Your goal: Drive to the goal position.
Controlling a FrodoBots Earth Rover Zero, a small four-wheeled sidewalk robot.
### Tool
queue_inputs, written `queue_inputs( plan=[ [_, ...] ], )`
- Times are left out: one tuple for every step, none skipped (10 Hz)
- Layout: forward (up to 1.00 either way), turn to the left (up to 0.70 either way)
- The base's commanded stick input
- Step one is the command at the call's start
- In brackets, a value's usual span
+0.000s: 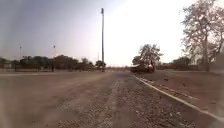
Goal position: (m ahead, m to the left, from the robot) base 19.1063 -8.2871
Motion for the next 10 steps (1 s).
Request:
queue_inputs(
  plan=[
    [0.7, 0.0],
    [0.7, 0.0],
    [0.7, 0.0],
    [0.7, 0.0],
    [0.7, 0.0],
    [0.7, 0.0],
    [0.7, 0.0],
    [0.7, 0.0],
    [0.7, 0.0],
    [0.7, 0.0]
  ],
)
